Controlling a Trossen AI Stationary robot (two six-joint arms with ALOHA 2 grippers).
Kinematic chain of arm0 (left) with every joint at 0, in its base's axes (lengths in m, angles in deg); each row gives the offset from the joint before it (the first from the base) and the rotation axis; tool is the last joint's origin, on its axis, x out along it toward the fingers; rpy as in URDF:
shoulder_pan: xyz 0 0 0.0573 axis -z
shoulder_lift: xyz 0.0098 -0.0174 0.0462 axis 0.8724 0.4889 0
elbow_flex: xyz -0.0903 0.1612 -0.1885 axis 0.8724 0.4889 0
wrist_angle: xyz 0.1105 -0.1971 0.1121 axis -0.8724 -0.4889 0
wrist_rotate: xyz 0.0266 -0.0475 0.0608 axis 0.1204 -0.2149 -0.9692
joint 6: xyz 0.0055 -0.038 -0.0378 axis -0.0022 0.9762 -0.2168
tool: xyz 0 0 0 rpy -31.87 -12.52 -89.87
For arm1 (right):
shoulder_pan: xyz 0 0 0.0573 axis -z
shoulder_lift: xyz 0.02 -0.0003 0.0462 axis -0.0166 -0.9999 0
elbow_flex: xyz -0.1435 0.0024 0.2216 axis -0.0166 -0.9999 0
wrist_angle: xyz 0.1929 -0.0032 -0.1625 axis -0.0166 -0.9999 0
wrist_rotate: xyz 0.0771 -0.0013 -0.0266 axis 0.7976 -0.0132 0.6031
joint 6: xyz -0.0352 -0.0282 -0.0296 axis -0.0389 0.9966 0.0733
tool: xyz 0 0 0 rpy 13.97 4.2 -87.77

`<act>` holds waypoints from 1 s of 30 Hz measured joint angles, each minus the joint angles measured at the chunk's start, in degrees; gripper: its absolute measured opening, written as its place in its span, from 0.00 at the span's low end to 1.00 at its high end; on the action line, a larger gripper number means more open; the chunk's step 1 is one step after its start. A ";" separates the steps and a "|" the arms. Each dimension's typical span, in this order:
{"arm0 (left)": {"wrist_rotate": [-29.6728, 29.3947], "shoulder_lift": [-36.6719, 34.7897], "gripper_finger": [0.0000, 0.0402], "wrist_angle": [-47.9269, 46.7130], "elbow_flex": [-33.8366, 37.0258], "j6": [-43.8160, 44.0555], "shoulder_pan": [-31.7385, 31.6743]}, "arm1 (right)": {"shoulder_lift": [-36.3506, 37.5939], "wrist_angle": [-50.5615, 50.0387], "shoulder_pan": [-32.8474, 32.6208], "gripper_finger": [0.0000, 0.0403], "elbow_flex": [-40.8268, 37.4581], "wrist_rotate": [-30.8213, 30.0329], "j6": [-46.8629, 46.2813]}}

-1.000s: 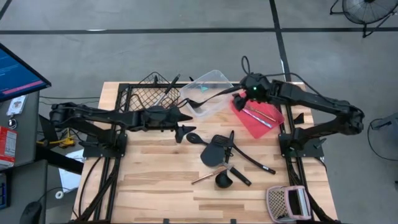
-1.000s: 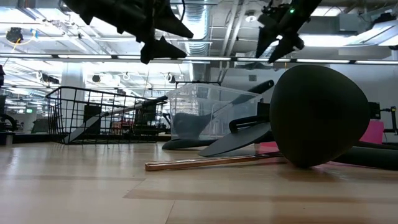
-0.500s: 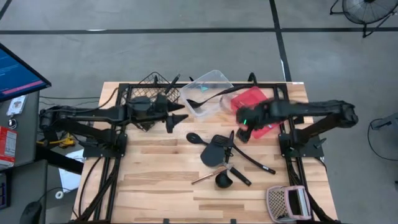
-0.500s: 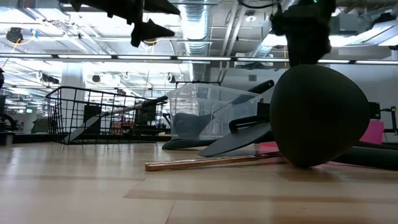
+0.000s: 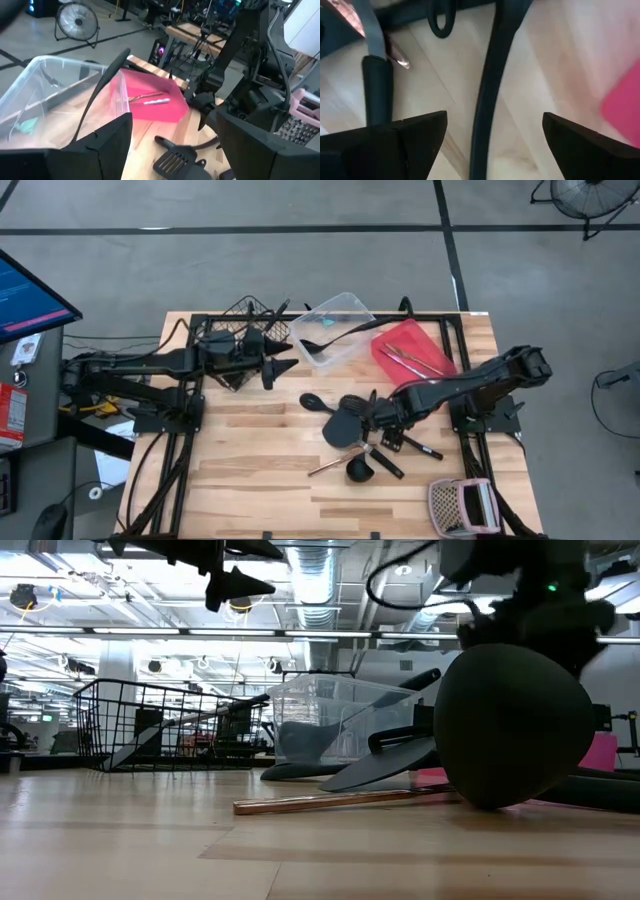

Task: Pick & Place Kitchen Items
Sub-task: Put the top spatula into the wire basket

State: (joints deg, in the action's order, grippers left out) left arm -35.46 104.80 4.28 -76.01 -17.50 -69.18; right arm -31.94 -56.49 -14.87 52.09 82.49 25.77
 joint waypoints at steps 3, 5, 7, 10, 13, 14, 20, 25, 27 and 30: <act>-0.01 0.05 0.67 -0.67 0.00 0.02 0.11 | -0.36 3.67 -0.93 0.81 -2.86 0.30 -1.06; -0.01 0.05 0.67 -0.68 0.00 0.00 0.11 | -1.14 6.28 -1.32 0.80 -4.50 0.35 -1.99; -0.01 0.05 0.67 -0.70 0.00 0.00 0.11 | -1.59 6.96 -1.50 0.79 -6.16 0.36 -3.03; -0.01 0.05 0.67 -0.89 0.00 0.00 0.11 | -2.35 8.00 -1.43 0.72 -7.97 0.16 -4.50; -0.03 0.05 0.67 -0.91 0.00 0.02 0.11 | -2.22 9.52 -1.43 0.59 -9.52 -0.12 -5.58; -0.03 0.05 0.67 -0.93 0.00 0.02 0.11 | -2.19 10.15 -1.43 0.54 -10.04 -0.11 -6.06; -0.03 0.05 0.67 -0.89 0.00 0.20 0.11 | -1.96 11.40 -1.45 0.11 -10.72 0.56 -6.69; -0.05 0.05 0.67 -0.90 0.00 0.19 0.11 | -1.26 11.44 -1.11 0.05 -10.39 0.96 -6.71; -0.05 0.05 0.67 -0.94 0.00 0.20 0.11 | -0.52 11.36 -0.99 0.03 -10.05 1.03 -6.65; -0.05 0.05 0.67 -0.99 0.00 0.20 0.11 | 1.14 11.20 -0.88 0.03 -9.61 0.95 -6.99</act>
State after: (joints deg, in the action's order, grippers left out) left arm -35.51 104.86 3.29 -76.01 -17.31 -69.07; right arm -30.80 -45.29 -15.75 42.48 83.44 18.78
